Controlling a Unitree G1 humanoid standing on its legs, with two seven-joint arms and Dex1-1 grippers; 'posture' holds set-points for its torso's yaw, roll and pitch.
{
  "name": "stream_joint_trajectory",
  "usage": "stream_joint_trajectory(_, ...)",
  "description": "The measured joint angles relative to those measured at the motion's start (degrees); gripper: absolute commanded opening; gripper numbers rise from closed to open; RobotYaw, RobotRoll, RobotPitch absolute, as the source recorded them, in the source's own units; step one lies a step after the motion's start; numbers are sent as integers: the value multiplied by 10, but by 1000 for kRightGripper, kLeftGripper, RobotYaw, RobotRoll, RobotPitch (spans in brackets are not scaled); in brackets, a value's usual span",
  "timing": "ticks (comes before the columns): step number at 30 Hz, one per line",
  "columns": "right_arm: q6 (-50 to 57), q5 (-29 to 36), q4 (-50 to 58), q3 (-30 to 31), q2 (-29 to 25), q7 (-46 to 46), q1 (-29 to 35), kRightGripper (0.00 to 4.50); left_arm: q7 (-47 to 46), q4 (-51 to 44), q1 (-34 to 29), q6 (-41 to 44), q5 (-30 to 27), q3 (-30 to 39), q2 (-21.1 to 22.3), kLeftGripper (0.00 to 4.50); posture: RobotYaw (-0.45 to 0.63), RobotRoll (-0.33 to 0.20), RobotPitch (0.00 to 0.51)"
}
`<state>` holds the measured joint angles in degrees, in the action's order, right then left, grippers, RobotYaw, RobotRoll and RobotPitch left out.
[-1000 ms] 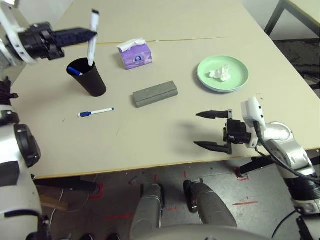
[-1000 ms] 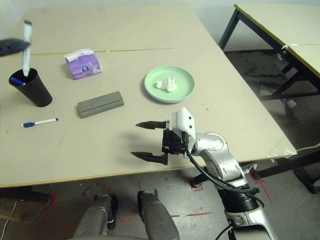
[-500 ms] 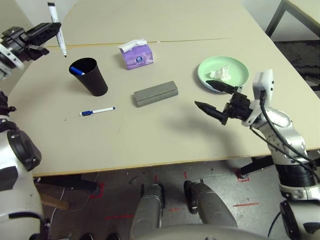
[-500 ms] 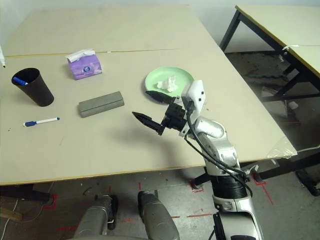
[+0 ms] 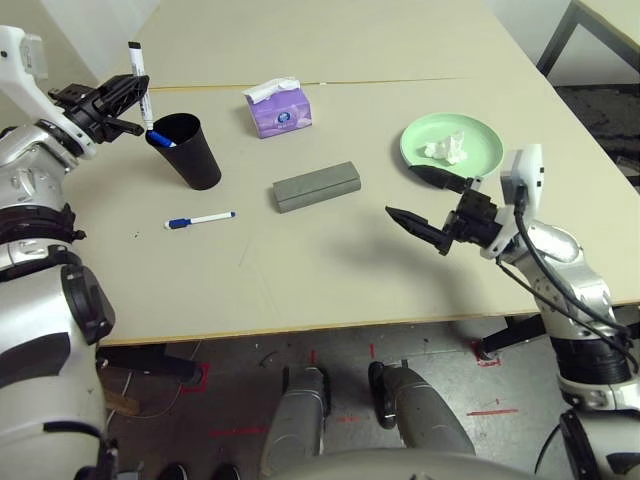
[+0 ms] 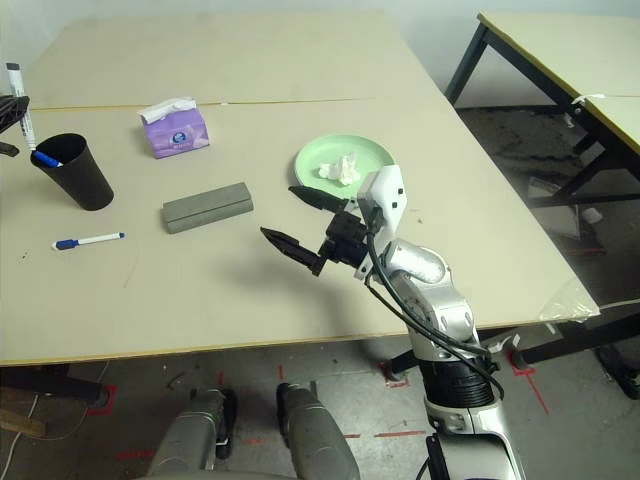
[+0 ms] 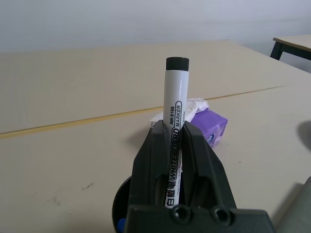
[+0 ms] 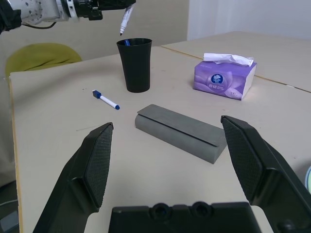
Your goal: Organize and tidy the items on the table.
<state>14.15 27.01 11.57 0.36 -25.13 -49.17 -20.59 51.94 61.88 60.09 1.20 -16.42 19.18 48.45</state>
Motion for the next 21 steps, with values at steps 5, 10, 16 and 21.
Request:
stream_joint_trajectory(5, 5, 0, 7, 0, -4, 1, 4, 4500, -7, 14, -5, -19, 6, -1, -4, 255, -111, 0, 183)
stream_joint_trajectory(10, 12, 2, 15, 0, -4, 0, 4, 4500, -13, 23, -17, -33, 7, -1, -6, 255, -112, 0, 183)
stream_joint_trajectory(16, 20, 7, 15, -1, -10, -3, 4, 4500, -12, 23, -29, -35, 7, -1, -16, 2034, -112, 0, 179)
stream_joint_trajectory(21, 20, 12, 15, -1, -10, -4, 0, 4500, -10, 22, -29, -35, 7, -1, -17, 3683, -109, 0, 177)
